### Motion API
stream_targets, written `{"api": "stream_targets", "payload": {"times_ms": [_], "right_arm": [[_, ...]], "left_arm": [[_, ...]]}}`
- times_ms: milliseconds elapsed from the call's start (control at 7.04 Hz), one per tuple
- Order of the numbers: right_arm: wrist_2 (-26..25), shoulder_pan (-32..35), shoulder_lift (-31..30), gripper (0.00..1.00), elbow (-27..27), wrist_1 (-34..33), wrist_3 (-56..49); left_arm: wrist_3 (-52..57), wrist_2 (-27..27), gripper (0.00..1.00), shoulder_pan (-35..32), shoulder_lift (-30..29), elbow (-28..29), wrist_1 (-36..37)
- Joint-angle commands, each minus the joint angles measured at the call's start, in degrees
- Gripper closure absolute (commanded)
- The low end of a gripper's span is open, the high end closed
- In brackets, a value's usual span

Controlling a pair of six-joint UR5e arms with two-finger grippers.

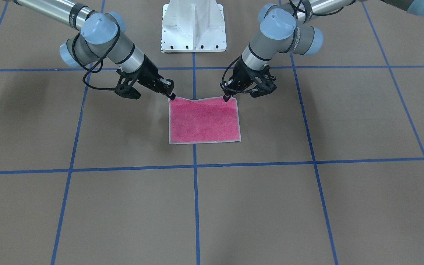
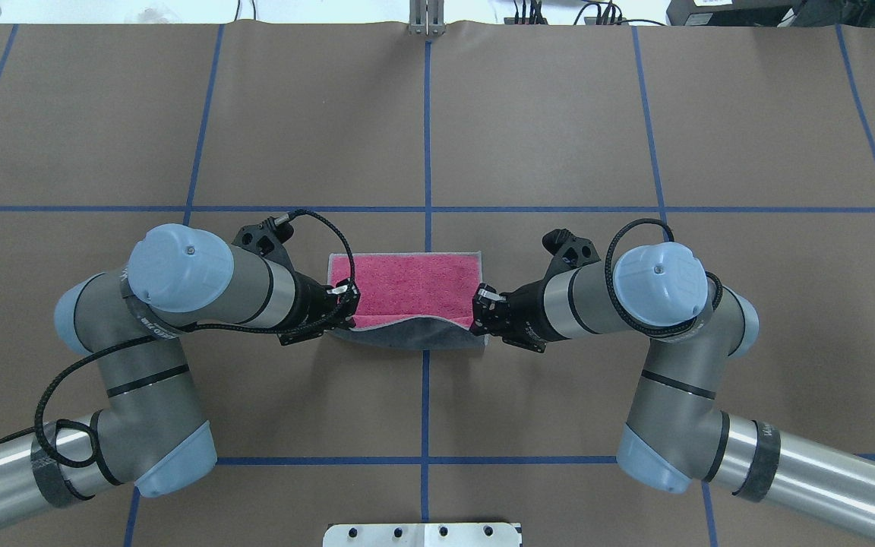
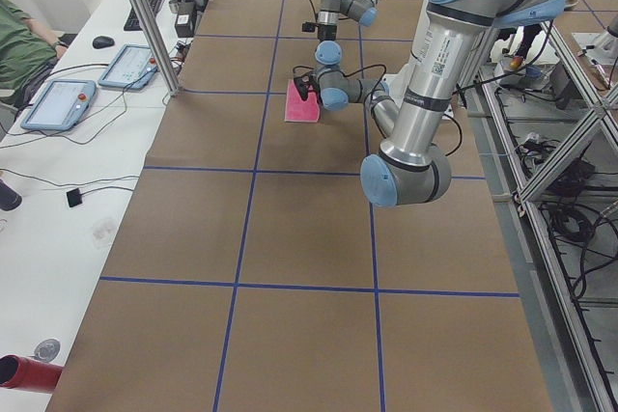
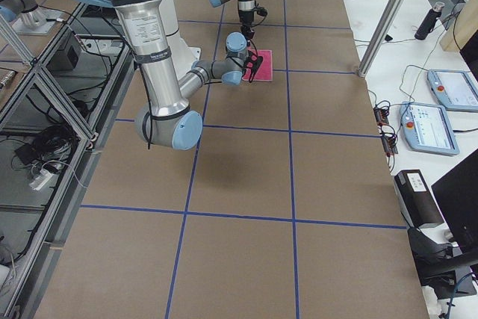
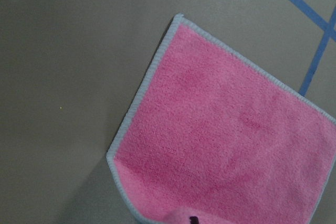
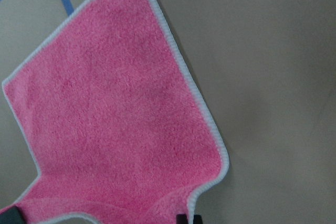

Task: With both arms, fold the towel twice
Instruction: 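Lift both near corners and carry them toward the far edge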

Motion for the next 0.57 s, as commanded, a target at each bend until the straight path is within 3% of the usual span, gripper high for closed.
{"api": "stream_targets", "payload": {"times_ms": [0, 426], "right_arm": [[-0.90, 1.71, 3.46, 1.00, -3.87, -0.09, 1.37], [-0.82, 3.82, 4.88, 1.00, -5.91, -0.10, 1.38]], "left_arm": [[0.05, -0.01, 1.00, -1.25, -1.23, 1.79, -0.11], [0.05, -0.01, 1.00, -2.14, -3.51, 4.87, -0.11]]}}
